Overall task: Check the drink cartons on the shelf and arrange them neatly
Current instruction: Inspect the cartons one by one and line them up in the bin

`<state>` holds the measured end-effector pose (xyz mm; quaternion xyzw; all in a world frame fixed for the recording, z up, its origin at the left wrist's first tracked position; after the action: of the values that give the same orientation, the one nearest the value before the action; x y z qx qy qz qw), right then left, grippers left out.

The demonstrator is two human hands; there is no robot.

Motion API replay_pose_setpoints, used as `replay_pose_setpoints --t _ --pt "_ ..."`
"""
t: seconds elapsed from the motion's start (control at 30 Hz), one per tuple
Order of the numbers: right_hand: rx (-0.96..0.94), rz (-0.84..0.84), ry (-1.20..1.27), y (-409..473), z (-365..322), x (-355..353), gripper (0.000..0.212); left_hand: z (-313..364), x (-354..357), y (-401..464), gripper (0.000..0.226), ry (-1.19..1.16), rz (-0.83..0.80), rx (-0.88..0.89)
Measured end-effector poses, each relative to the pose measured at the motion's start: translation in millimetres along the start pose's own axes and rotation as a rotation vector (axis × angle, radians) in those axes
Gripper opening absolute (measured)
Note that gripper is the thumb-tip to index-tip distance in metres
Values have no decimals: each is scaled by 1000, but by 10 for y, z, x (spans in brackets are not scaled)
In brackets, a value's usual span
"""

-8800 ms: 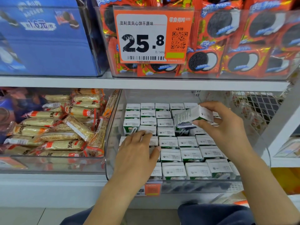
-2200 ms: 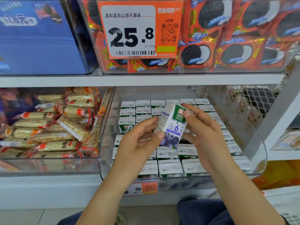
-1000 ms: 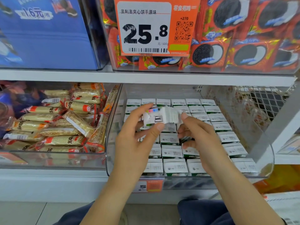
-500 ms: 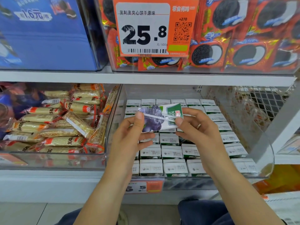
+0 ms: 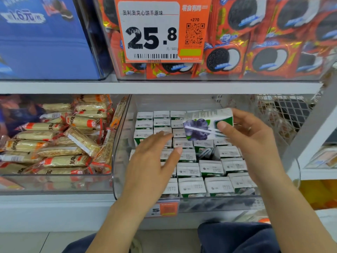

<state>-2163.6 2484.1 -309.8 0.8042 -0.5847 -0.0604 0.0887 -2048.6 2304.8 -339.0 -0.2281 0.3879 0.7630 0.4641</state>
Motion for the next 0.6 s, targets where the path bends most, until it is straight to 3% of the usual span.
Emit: replay_pose_setpoints --t 0.13,0.3,0.47,0.6 --pt "-97 48 -191 9 -82 -219 33 -175 408 -70 68 308 -314 -47" --pt "-137 -22 -338 -33 -69 -174 33 -184 421 -50 69 345 -317 -33" --pt "-265 -101 -599 -111 -115 44 46 -181 411 -60 68 359 -313 -31" --pt "-321 -116 -611 -146 -169 102 45 -175 402 -65 68 350 -300 -24"
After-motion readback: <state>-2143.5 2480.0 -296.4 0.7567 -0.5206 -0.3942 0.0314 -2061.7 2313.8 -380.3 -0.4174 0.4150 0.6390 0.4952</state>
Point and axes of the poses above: each hand's wrist, its own y-axis towards the middle knuckle, its own x-axis out of the palm, z = x × y, the point moved 10 cm from there along y, towards the middle knuckle, and after that the axes turned 5 degrees about x, right-handed, at the moved point
